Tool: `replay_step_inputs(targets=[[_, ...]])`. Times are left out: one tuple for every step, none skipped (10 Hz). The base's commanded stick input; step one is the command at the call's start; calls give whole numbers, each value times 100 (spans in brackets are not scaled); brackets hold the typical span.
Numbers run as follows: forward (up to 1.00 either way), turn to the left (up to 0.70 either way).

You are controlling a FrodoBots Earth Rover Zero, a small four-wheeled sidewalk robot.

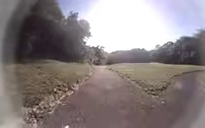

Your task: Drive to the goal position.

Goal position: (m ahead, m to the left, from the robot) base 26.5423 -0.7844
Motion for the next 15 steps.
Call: replay_step_inputs(targets=[[100, 1], [100, 1], [100, 1], [100, 1], [100, 1], [100, 1], [100, 1], [100, 1], [100, 1], [100, 1], [100, 1], [100, 1], [100, 1], [100, 1], [100, 1]])
